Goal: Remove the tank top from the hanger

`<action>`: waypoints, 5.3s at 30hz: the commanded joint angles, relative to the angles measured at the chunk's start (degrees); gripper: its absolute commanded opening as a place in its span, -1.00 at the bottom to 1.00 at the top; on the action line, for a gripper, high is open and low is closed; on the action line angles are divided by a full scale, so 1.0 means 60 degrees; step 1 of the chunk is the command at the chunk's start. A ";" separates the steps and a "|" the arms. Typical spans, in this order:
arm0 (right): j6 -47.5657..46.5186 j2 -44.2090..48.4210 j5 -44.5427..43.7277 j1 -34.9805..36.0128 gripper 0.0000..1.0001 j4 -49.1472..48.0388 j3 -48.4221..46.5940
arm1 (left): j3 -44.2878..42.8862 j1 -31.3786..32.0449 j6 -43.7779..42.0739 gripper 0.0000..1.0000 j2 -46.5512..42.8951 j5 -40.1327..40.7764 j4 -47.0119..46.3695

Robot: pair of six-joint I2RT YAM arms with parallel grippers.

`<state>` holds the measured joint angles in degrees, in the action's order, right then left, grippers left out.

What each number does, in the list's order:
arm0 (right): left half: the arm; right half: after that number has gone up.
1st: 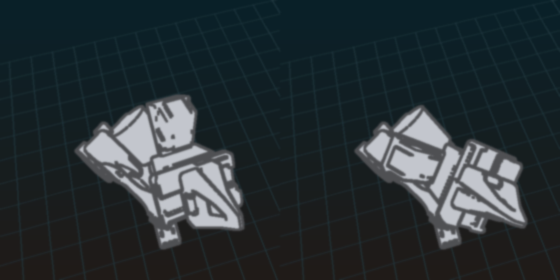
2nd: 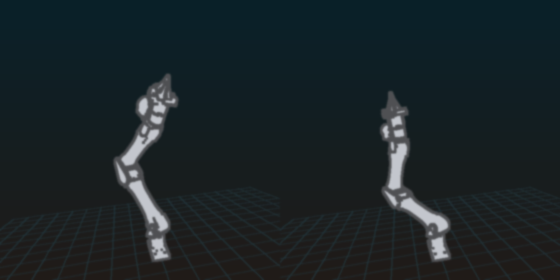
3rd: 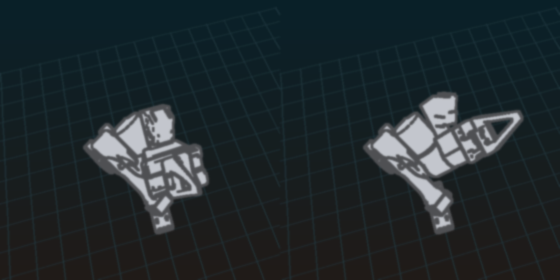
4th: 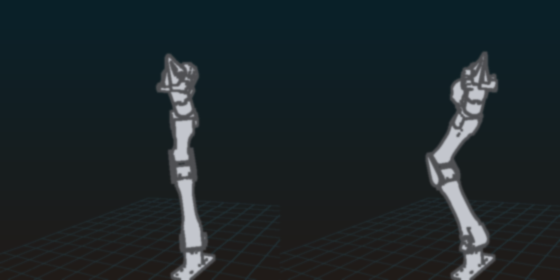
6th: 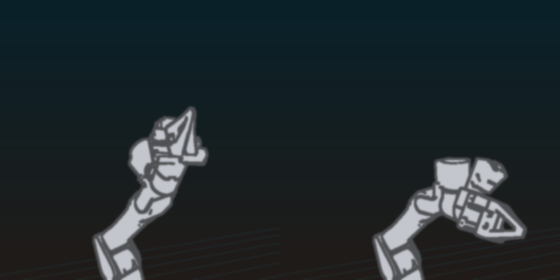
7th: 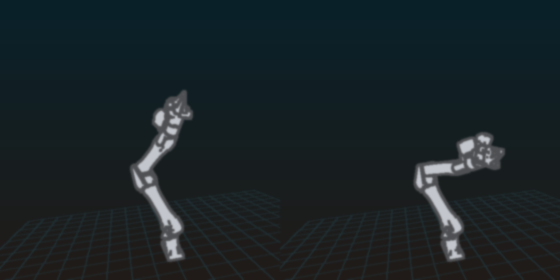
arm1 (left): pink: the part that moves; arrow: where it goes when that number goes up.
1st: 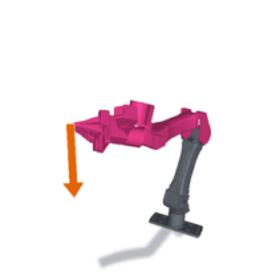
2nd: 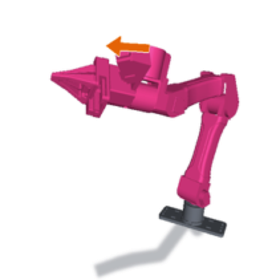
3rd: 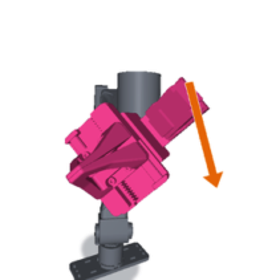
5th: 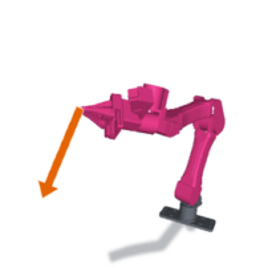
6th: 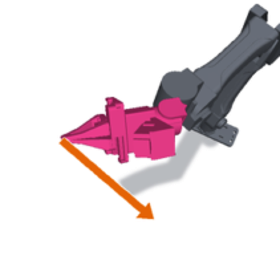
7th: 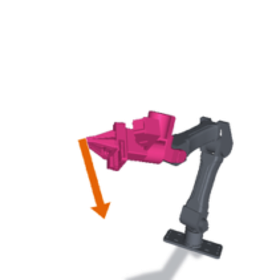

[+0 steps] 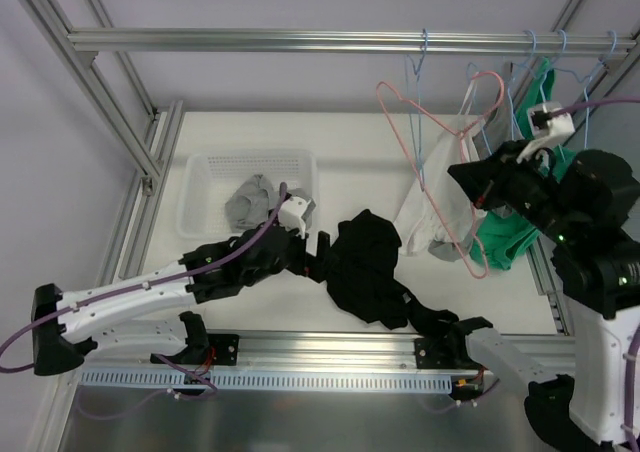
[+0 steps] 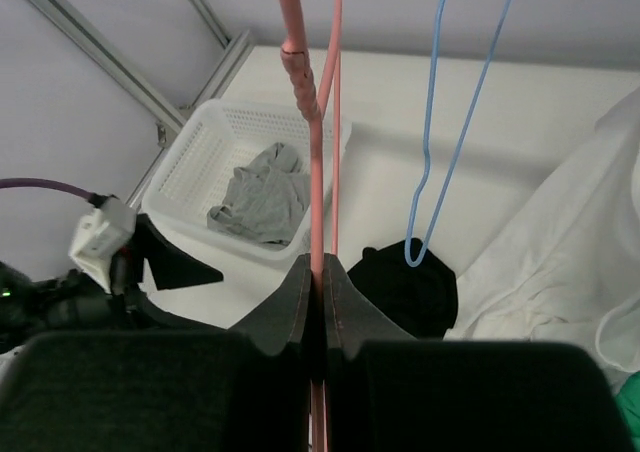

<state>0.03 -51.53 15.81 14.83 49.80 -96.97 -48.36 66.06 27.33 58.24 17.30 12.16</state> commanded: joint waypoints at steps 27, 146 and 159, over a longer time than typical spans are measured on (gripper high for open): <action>-0.1677 -0.6807 -0.7205 0.2875 -0.99 -0.0770 -0.4421 | -0.0290 0.0064 0.0410 0.97 -0.1342 0.0809 0.2074; -0.1353 0.2317 -0.5461 0.2787 0.99 -0.0039 0.3638 | -0.5913 -0.7202 0.0851 0.97 -0.0034 0.1307 0.6408; -0.1924 0.4016 -0.7600 0.2787 0.99 0.1456 0.4543 | -0.3120 -0.7202 -0.0438 0.98 -0.3595 0.1878 0.7774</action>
<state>-9.76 -28.73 -23.57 31.75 56.47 -72.79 -71.90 22.83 28.32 39.03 26.00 57.32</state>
